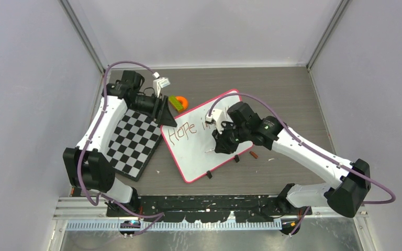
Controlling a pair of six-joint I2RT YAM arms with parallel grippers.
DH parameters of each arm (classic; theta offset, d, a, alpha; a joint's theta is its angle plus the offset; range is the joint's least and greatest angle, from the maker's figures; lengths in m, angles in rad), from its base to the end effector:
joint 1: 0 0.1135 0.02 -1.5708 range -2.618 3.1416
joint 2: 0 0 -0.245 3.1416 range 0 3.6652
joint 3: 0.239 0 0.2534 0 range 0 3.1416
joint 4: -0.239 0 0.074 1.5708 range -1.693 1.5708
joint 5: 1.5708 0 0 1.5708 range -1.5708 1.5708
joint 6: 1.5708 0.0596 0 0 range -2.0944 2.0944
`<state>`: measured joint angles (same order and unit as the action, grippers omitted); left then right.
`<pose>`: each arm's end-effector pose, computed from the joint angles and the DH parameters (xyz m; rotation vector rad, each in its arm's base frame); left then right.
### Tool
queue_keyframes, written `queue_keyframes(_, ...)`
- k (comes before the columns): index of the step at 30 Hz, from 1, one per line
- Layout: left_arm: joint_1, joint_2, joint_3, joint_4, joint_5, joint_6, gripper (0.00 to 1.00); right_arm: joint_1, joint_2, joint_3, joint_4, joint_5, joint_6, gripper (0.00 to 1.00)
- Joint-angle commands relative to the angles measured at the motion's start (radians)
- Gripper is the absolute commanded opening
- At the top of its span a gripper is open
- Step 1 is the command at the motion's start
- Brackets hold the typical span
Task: Write a sentence on the whiteboard
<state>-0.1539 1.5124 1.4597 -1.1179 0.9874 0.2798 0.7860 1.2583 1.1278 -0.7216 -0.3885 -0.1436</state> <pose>0.2852 -0.0946 0.3066 0.7746 2.2945 -1.2623 0.1830 0.2152 0.2769 -1.2728 2.1303 0.7555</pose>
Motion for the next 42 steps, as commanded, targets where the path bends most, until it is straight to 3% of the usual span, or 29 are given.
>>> queue_keyframes(1, -0.016, -0.01, -0.032, 0.062, 0.004, -0.041, 0.51, 0.062, -0.017, -0.007, 0.095, 0.111, -0.059, 0.0)
queue_keyframes(22, -0.04, -0.065, -0.128, 0.123, -0.065, -0.071, 0.14, 0.216, 0.061, 0.014, 0.151, 0.283, -0.118, 0.0)
queue_keyframes(36, -0.041, -0.069, -0.132, 0.123, -0.064, -0.068, 0.0, 0.231, 0.109, 0.045, 0.181, 0.358, -0.106, 0.0)
queue_keyframes(42, -0.041, -0.066, -0.127, 0.118, -0.065, -0.064, 0.0, 0.24, 0.126, 0.053, 0.175, 0.338, -0.11, 0.0)
